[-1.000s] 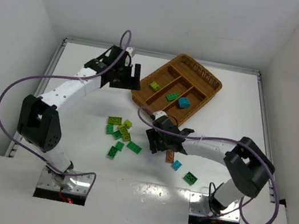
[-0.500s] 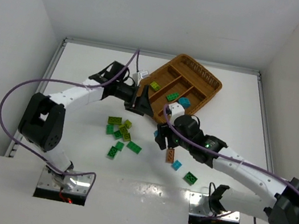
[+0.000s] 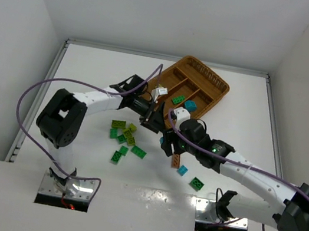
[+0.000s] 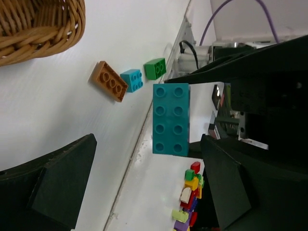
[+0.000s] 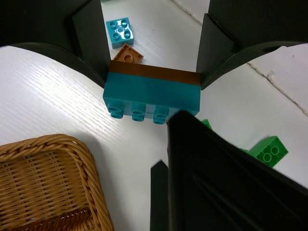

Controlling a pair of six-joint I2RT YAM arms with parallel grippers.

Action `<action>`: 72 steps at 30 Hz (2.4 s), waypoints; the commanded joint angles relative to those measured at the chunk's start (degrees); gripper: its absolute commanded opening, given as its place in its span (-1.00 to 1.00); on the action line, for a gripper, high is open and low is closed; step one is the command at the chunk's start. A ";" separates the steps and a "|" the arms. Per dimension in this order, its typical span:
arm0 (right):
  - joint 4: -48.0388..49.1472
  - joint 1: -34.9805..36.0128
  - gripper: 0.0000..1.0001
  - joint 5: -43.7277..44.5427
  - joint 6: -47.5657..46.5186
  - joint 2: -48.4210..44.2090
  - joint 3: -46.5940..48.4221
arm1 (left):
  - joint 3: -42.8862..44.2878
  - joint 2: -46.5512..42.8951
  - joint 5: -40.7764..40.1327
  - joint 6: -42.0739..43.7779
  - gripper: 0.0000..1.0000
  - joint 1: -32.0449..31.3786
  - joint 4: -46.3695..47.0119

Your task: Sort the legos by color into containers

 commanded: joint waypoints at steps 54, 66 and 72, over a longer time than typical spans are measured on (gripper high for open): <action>4.54 -0.14 0.02 13.40 1.49 4.88 5.06 | 9.37 0.59 -7.65 -3.23 -1.00 5.38 0.15; 2.87 -0.14 0.02 16.93 1.49 6.55 6.29 | 12.45 2.26 -13.62 -0.68 -1.00 6.52 -4.43; 4.18 -0.67 0.02 17.45 1.49 6.55 5.77 | 13.59 2.79 -14.77 -0.16 -1.00 7.05 -5.04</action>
